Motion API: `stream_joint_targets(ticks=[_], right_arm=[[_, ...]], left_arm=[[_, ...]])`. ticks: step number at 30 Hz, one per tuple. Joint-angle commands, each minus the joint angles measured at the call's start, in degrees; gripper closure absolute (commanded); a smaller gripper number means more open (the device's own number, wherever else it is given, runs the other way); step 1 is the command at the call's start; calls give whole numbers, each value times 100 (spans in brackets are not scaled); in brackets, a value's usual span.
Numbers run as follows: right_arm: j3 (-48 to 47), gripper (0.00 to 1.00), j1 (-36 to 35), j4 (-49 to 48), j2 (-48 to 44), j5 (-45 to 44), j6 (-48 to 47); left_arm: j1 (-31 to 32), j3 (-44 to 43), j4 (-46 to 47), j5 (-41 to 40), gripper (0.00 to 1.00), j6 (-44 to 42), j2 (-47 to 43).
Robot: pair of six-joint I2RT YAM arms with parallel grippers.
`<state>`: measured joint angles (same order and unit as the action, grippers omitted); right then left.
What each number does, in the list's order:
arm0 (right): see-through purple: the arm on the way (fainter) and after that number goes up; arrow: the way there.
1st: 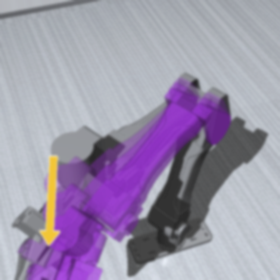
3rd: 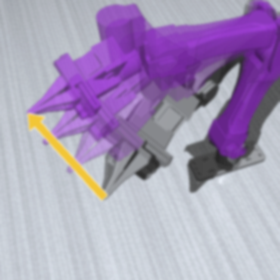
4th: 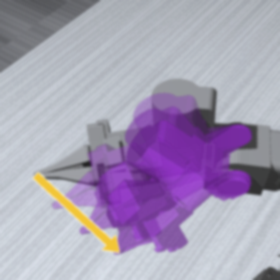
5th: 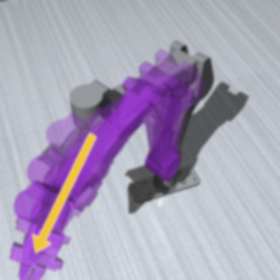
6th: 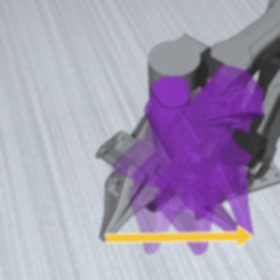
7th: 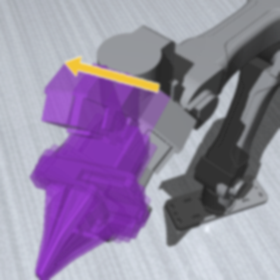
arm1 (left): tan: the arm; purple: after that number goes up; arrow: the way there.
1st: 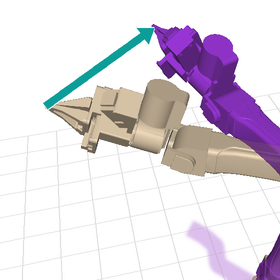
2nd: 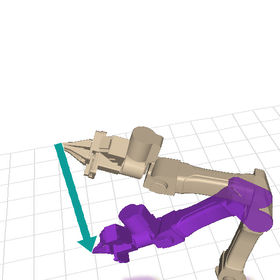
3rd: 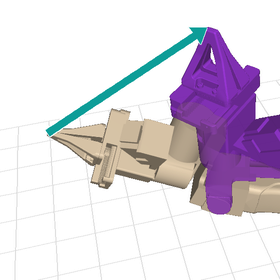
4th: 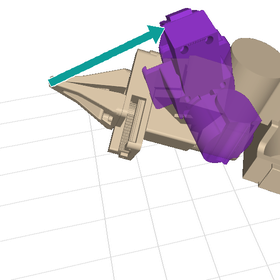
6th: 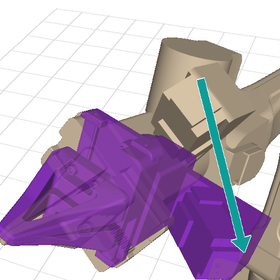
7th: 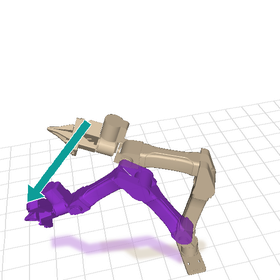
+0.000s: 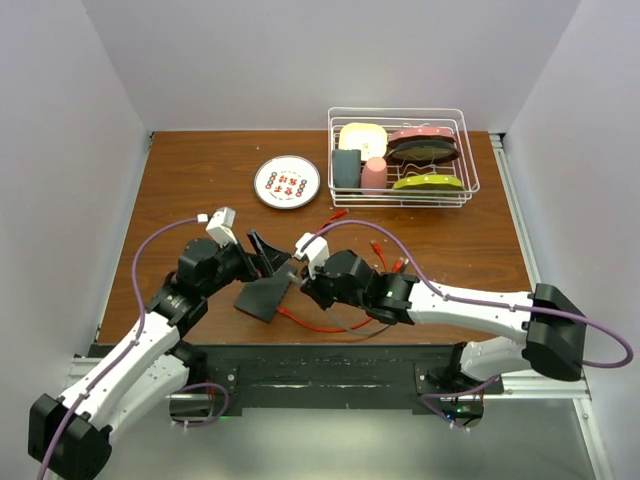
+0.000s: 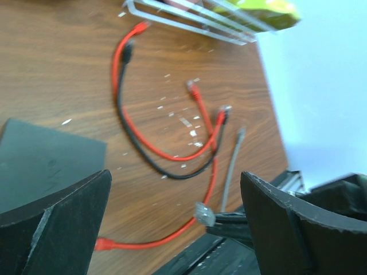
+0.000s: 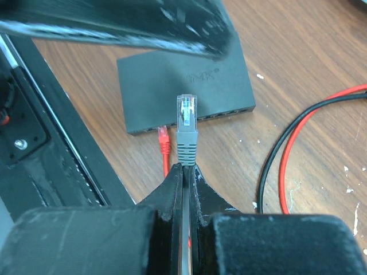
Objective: Insert the plug into the switch port
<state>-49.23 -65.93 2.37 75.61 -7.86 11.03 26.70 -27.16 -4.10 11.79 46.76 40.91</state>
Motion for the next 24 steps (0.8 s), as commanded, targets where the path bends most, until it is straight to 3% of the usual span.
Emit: stream_joint_targets(ticks=[1,7,15,24], right_arm=[[19,100,-7,18,234,144,-259],[54,100,1,-158,761,170,-294],[-25,100,1,-413,1604,232,-373],[-280,100,1,-325,2124,223,-400]], left_arm=[[-50,-220,-56,-396,0,-483,277],[-462,-44,-91,-678,0,-835,620],[-1026,491,743,-353,0,-1029,1182],[-1097,764,1174,-222,5,-1161,1772]])
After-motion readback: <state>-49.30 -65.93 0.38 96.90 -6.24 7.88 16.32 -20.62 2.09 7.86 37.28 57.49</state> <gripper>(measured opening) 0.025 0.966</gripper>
